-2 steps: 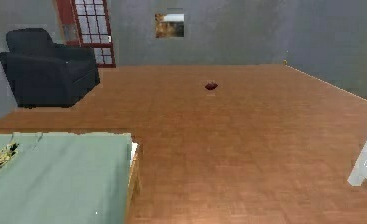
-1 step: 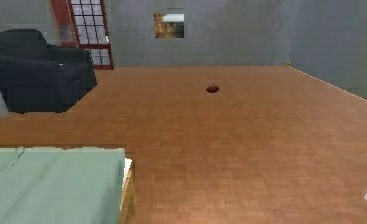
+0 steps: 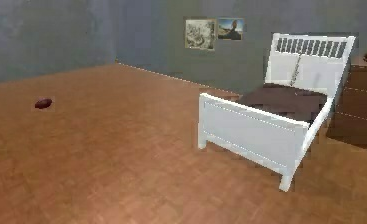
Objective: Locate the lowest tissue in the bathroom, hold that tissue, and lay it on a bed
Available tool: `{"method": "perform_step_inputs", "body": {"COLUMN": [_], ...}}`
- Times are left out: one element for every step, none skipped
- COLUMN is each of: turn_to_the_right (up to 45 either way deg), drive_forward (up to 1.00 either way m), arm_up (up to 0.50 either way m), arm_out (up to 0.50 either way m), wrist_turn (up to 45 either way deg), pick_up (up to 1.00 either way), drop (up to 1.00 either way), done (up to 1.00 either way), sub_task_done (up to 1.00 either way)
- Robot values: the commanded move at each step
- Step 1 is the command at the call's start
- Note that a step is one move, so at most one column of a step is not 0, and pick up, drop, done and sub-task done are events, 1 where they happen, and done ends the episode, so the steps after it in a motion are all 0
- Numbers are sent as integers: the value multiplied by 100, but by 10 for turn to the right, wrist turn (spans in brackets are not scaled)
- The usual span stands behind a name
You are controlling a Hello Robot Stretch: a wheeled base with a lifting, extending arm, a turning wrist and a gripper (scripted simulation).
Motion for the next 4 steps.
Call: {"method": "perform_step_inputs", "body": {"turn_to_the_right": [420, 0, -450, -420], "drive_forward": [0, 30, 0, 0], "arm_up": [0, 0, 0, 0], "arm_out": [0, 0, 0, 0], "wrist_turn": [0, 0, 0, 0], "pick_up": [0, 0, 0, 0], "drop": [0, 0, 0, 0], "done": [0, 0, 0, 0], "sub_task_done": [0, 0, 0, 0]}}
